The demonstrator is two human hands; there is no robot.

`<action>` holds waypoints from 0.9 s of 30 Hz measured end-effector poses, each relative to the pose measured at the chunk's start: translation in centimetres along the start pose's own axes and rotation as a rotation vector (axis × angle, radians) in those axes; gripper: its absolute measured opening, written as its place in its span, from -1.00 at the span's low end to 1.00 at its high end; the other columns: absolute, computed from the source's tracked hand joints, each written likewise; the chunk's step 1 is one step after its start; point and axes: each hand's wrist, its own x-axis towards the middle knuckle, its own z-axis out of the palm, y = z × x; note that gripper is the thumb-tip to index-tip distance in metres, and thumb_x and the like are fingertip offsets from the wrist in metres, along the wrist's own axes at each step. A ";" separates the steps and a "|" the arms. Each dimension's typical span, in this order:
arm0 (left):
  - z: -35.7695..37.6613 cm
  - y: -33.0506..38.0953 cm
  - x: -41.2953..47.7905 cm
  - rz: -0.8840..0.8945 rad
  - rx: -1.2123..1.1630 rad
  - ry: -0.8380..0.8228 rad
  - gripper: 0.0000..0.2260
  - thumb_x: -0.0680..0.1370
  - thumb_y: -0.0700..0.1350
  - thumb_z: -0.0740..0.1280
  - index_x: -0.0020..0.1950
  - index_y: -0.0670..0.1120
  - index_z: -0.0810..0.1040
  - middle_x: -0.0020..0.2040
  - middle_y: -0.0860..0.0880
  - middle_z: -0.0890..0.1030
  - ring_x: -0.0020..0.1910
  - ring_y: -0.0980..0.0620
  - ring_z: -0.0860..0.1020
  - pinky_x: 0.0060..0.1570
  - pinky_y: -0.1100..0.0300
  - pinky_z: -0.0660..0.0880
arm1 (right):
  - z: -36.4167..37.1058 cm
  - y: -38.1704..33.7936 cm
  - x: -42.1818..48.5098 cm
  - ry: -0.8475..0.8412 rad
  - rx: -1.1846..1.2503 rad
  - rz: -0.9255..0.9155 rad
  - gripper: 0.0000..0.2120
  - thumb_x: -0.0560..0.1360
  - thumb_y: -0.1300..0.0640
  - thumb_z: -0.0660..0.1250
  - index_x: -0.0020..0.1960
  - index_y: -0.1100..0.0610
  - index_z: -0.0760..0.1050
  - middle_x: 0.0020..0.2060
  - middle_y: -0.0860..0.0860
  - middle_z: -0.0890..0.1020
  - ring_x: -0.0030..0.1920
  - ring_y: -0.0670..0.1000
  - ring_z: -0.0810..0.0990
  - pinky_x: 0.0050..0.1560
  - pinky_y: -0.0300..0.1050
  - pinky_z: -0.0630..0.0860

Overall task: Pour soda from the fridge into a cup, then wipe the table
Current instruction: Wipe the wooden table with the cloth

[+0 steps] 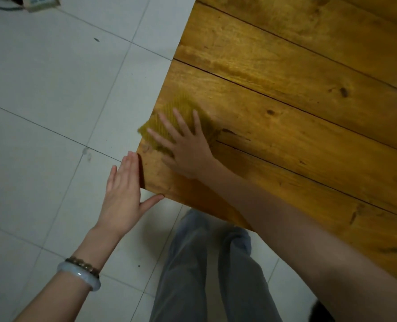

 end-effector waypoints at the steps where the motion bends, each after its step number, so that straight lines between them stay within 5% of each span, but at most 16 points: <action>1: -0.2 -0.2 -0.1 0.001 0.006 0.000 -0.06 0.43 0.37 0.23 0.53 -0.23 -0.04 0.53 -0.22 0.11 0.52 -0.11 0.06 0.47 -0.07 -0.03 | 0.6 -0.5 -1.7 -0.009 0.012 -0.072 -0.39 0.51 -0.28 -0.20 0.51 -0.13 0.04 0.53 0.07 0.08 0.51 0.23 0.00 0.40 0.38 -0.12; 5: -0.3 -0.2 -0.2 0.010 0.044 -0.043 -0.07 0.43 0.43 0.08 0.54 -0.20 -0.05 0.53 -0.21 0.08 0.52 -0.12 0.05 0.47 -0.05 -0.04 | 2.4 0.8 -10.0 -0.080 -0.073 -0.282 -0.40 0.52 -0.28 0.00 0.51 -0.13 0.04 0.52 0.04 0.12 0.51 0.19 0.05 0.44 0.32 -0.10; 7: -0.1 0.6 -0.2 0.019 0.070 -0.052 -0.13 0.48 0.37 0.12 0.54 -0.20 -0.02 0.54 -0.20 0.08 0.52 -0.13 0.05 0.47 -0.05 -0.05 | 2.2 4.2 -12.8 -0.112 -0.126 -0.295 -0.40 0.50 -0.24 -0.10 0.50 -0.17 -0.11 0.52 -0.02 -0.02 0.51 0.14 -0.08 0.44 0.31 -0.19; 11: 0.9 2.0 -0.2 -0.014 0.123 -0.053 -0.17 0.51 0.36 0.05 0.53 -0.22 0.02 0.54 -0.20 0.07 0.52 -0.13 0.03 0.47 -0.05 -0.07 | 0.2 10.7 -10.9 -0.141 -0.135 0.036 -0.41 0.48 -0.22 -0.22 0.48 -0.19 -0.25 0.53 -0.01 -0.12 0.51 0.15 -0.19 0.39 0.36 -0.30; 15: 1.3 2.3 -0.2 -0.042 0.104 -0.041 -0.15 0.48 0.36 0.10 0.53 -0.22 0.03 0.54 -0.18 0.06 0.52 -0.10 0.02 0.47 -0.11 -0.05 | -1.0 7.1 -3.5 -0.027 0.030 0.326 -0.41 0.55 -0.26 -0.14 0.52 -0.15 -0.16 0.54 0.08 -0.11 0.51 0.24 -0.16 0.39 0.40 -0.21; 22: -0.3 4.1 -0.6 0.056 0.041 -0.004 -0.26 0.54 0.30 -0.01 0.55 -0.13 -0.12 0.55 -0.09 -0.08 0.52 0.02 -0.18 0.47 0.04 -0.22 | 3.3 1.9 -13.0 0.000 0.054 -0.093 -0.44 0.55 -0.29 -0.13 0.49 -0.12 0.10 0.50 0.08 0.17 0.49 0.24 0.08 0.41 0.37 -0.05; 27: 0.6 8.1 -0.5 0.236 0.143 -0.075 -0.31 0.56 0.25 0.02 0.55 -0.14 -0.01 0.55 -0.14 0.01 0.51 -0.03 -0.12 0.46 0.09 -0.27 | 4.8 10.1 -24.7 -0.042 0.020 0.094 -0.40 0.48 -0.20 -0.04 0.50 -0.18 -0.09 0.51 0.03 0.10 0.50 0.20 -0.01 0.40 0.38 -0.09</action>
